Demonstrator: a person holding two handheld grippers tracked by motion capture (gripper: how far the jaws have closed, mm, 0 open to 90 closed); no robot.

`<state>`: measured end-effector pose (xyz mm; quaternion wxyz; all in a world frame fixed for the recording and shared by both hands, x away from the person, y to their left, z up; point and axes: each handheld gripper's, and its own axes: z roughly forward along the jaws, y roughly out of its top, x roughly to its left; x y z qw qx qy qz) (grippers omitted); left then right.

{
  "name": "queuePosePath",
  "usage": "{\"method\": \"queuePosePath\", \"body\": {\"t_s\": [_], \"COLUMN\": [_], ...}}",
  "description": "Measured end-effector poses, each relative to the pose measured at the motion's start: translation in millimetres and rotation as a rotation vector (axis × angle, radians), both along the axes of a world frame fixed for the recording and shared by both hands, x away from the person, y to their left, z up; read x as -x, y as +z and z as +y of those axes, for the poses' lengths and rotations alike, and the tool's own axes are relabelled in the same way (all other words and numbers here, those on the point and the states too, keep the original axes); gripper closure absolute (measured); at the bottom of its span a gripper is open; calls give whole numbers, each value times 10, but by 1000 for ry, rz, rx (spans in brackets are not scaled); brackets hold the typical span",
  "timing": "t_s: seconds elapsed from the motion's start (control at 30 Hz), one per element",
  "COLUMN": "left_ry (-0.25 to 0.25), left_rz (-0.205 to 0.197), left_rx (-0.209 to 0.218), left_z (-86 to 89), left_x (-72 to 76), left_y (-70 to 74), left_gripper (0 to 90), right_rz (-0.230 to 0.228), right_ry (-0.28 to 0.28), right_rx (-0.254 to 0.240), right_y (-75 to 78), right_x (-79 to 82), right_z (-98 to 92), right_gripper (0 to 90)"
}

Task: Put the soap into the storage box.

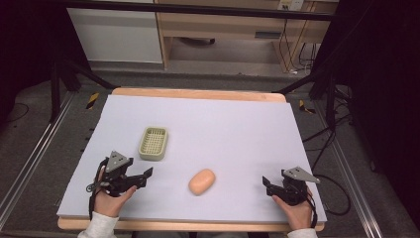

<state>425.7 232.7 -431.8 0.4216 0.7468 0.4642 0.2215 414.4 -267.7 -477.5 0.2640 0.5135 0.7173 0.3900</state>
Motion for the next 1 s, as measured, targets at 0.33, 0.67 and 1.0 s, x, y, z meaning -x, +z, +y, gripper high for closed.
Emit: {"method": "queuePosePath", "body": {"t_s": [0.33, 0.67, 1.0], "left_ry": [-48, -80, -127], "left_rz": [4, -6, -33], "left_rx": [-31, -42, -44], "left_z": [-124, -247, -519], "left_x": [-28, -90, -138], "left_y": [47, 156, 305], "left_gripper": [194, 189, 189], "right_rz": [-13, -14, -14], "right_ry": [-4, -7, 0], "right_rx": [3, -2, 1], "right_y": [14, 42, 36], "right_x": [-11, -10, -20], "right_z": [-4, 19, 34], "right_gripper": [221, 217, 219]}}
